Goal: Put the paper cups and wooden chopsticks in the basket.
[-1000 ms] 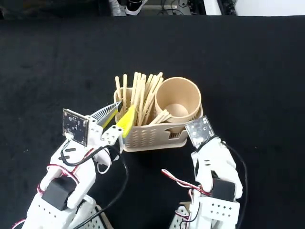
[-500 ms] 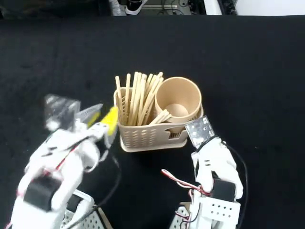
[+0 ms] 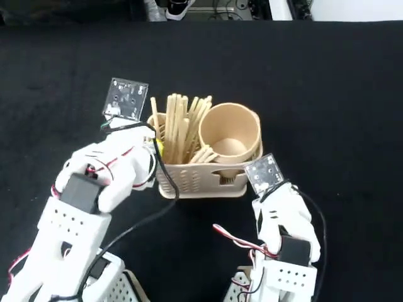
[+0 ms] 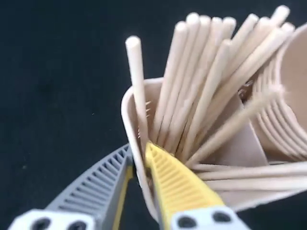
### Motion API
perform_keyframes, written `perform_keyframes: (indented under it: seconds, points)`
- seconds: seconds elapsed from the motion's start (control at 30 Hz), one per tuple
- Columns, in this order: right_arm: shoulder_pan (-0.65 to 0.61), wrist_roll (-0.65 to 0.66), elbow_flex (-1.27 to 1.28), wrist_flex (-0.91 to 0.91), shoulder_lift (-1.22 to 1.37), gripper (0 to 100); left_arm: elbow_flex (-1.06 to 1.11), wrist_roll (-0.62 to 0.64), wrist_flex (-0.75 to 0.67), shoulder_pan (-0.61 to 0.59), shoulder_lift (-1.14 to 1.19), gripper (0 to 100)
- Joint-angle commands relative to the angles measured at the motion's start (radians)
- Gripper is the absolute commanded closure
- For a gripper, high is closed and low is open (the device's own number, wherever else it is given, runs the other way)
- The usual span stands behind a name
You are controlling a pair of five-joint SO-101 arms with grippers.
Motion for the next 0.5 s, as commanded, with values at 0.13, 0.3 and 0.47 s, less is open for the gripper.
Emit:
perform_keyframes:
  seconds: [0.13,0.3,0.47]
  points:
    - [0.08,-0.002,0.001,-0.046,-0.048,98.6,-0.32,-0.078,0.288,-0.193,0.02,97]
    - [0.091,-0.002,0.001,-0.052,-0.048,98.6,-0.39,-0.166,0.331,-0.351,0.021,97]
    - [0.091,-0.002,0.001,-0.052,-0.048,98.6,-0.389,-0.184,0.33,-0.43,0.023,97]
